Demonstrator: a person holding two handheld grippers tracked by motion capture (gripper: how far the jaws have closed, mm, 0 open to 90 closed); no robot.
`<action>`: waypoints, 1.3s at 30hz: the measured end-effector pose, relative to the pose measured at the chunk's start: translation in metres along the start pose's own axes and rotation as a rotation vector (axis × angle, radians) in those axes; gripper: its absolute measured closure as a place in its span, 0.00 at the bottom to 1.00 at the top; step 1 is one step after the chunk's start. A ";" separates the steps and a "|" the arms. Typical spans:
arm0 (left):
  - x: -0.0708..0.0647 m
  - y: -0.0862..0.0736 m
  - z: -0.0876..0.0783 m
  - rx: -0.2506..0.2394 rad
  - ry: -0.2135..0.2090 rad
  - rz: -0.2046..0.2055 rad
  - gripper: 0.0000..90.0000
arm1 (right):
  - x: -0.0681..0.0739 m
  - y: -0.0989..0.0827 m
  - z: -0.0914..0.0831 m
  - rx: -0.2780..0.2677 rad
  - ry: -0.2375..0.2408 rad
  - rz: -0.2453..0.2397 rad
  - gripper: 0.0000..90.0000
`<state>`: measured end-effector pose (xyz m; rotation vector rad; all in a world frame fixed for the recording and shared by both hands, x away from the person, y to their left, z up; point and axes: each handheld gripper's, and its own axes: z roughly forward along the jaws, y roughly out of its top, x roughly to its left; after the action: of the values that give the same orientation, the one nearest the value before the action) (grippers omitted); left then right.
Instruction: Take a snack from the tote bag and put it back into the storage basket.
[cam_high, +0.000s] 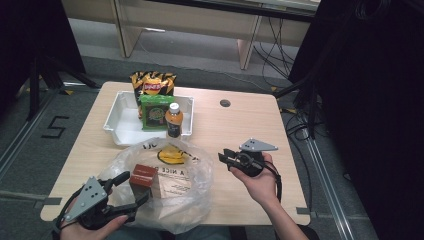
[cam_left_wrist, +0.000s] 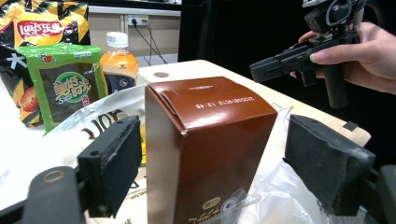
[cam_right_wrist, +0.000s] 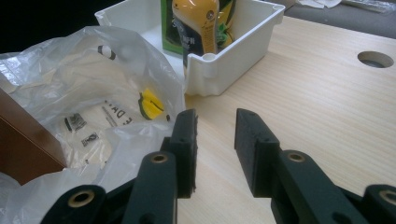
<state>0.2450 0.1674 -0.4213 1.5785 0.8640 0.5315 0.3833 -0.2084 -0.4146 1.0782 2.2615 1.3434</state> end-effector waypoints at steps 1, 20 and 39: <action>0.000 0.000 0.000 0.000 0.000 0.000 0.20 | 0.000 0.000 0.000 -0.001 -0.001 0.001 0.78; -0.007 -0.002 0.015 0.009 0.060 -0.004 0.16 | 0.000 -0.001 0.003 0.006 0.007 -0.001 0.76; -0.012 0.000 0.027 0.032 0.117 0.033 0.16 | -0.001 -0.001 0.003 0.009 0.002 -0.017 0.76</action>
<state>0.2576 0.1414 -0.4249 1.6052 0.9397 0.6410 0.3855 -0.2077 -0.4176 1.0590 2.2751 1.3304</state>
